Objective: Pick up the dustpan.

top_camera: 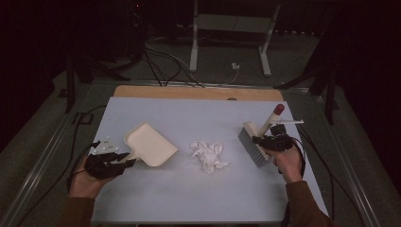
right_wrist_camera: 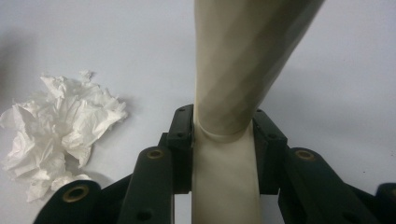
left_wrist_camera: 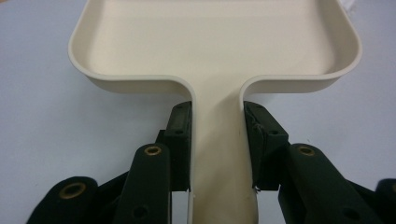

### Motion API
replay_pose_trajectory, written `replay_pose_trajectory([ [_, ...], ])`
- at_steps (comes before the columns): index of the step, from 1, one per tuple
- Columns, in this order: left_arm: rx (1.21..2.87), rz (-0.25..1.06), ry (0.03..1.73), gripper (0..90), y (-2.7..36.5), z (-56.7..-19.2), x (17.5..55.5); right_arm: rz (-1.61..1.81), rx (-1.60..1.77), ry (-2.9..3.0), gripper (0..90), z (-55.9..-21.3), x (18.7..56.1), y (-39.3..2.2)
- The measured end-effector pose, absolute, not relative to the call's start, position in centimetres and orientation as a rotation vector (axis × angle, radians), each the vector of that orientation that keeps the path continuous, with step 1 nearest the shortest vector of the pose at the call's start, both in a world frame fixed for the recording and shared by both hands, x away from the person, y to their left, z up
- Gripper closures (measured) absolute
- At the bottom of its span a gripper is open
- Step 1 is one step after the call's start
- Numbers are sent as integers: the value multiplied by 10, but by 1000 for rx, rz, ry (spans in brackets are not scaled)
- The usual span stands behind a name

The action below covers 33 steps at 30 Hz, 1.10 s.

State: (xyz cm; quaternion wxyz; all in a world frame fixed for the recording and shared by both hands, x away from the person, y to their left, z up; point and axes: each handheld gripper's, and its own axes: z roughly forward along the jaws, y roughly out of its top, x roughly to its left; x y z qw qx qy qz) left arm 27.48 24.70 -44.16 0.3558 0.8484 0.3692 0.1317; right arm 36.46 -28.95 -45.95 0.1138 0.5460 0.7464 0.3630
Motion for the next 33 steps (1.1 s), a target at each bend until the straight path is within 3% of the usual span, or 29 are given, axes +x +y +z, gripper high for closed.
replay_pose_trajectory([
  [33, 2297, 192, 725, 668, 224, -440, 276, 1066, 1605, 2191, 668, -460, 365, -290],
])
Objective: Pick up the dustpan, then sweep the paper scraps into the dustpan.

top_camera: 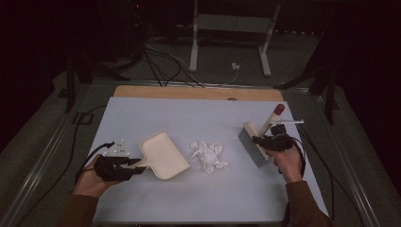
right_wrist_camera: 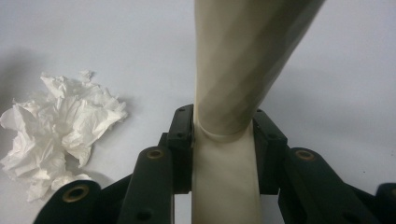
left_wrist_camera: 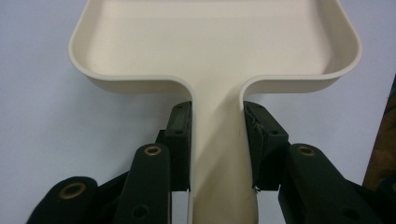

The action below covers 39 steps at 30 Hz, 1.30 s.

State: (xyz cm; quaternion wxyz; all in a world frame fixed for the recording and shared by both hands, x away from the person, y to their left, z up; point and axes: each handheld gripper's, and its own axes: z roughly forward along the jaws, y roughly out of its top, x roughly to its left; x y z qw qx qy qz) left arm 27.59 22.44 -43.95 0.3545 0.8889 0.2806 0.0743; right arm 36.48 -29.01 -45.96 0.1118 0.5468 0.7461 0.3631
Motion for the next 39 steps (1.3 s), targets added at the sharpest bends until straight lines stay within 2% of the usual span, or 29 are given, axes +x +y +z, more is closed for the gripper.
replay_pose_trajectory([
  [39, 2427, 145, 632, 667, 191, -449, 283, 1067, 1607, 2190, 667, -460, 365, -290],
])
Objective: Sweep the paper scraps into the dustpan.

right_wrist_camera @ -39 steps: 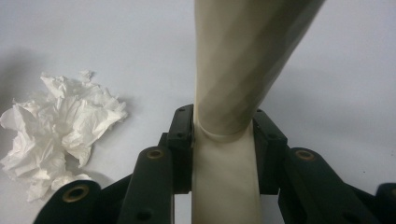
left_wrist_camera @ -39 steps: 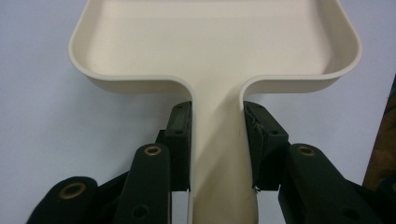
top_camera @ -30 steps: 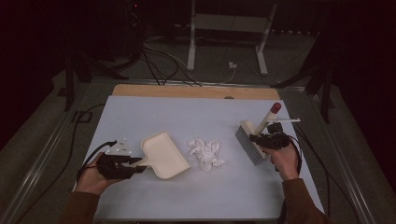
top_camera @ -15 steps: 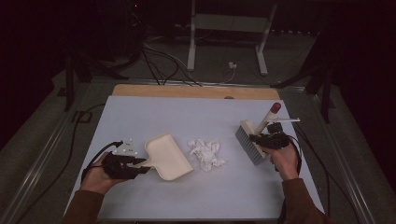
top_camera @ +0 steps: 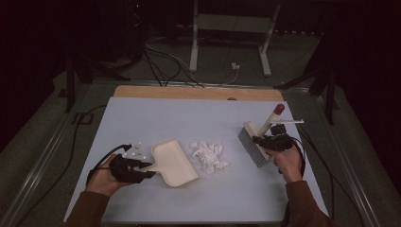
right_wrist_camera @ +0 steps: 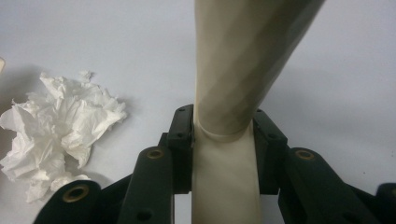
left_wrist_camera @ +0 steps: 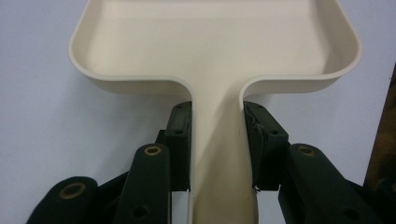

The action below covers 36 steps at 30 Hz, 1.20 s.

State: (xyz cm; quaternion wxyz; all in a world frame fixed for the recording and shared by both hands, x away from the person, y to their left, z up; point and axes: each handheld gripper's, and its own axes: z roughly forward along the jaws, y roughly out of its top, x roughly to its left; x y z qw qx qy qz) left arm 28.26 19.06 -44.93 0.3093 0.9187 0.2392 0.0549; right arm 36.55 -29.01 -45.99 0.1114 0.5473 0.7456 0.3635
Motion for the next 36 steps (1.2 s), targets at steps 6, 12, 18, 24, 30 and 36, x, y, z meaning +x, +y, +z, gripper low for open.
replay_pose_trajectory([
  [6, 2455, 136, 626, 667, 184, -453, 285, 1069, 1606, 2191, 668, -460, 366, -291],
  [12, 2482, 121, 616, 667, 179, -457, 286, 1071, 1607, 2191, 668, -460, 366, -291],
  [18, 2497, 118, 617, 667, 174, -460, 288, 1073, 1607, 2191, 667, -460, 366, -291],
  [24, 2519, 120, 617, 667, 169, -464, 291, 1073, 1607, 2191, 667, -460, 366, -291],
  [30, 2532, 127, 621, 667, 162, -469, 294, 1071, 1607, 2191, 667, -460, 366, -291],
  [36, 2529, 124, 625, 666, 157, -471, 298, 1071, 1607, 2192, 667, -460, 366, -291],
])
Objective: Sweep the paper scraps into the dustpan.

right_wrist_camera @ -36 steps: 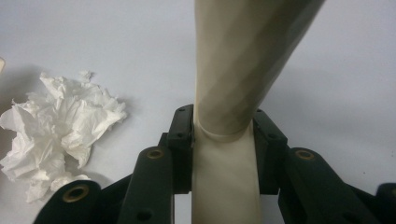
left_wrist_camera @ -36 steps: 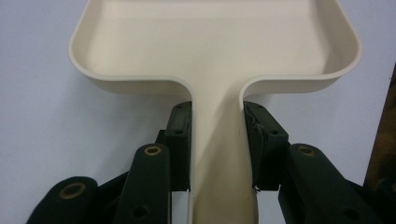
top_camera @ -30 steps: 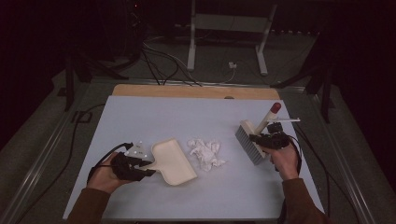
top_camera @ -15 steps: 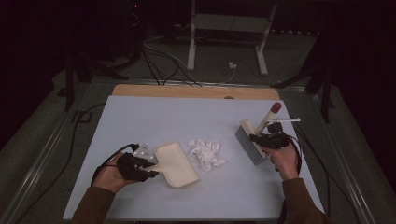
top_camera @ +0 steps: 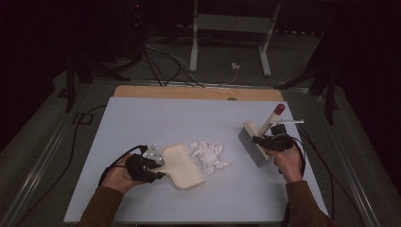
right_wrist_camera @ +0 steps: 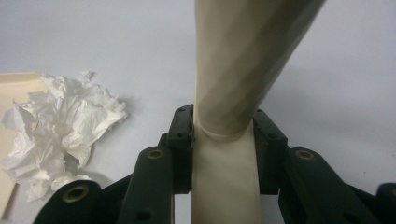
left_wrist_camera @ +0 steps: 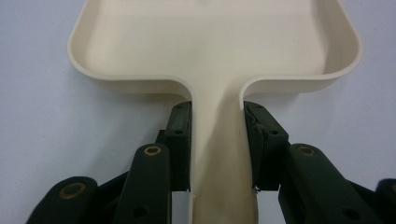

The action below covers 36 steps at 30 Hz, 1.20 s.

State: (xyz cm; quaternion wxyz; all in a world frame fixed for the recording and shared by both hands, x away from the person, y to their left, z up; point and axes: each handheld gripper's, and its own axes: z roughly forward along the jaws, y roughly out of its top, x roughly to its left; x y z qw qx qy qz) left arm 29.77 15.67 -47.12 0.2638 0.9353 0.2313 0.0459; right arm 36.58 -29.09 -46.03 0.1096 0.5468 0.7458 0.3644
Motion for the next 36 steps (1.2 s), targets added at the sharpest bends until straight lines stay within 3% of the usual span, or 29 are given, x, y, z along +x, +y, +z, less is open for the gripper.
replay_pose_trajectory([
  [20, 2531, 112, 627, 666, 147, -474, 306, 1058, 1597, 2185, 669, -459, 364, -284],
  [36, 2537, 109, 623, 666, 142, -476, 309, 1011, 1586, 2165, 670, -458, 358, -255],
])
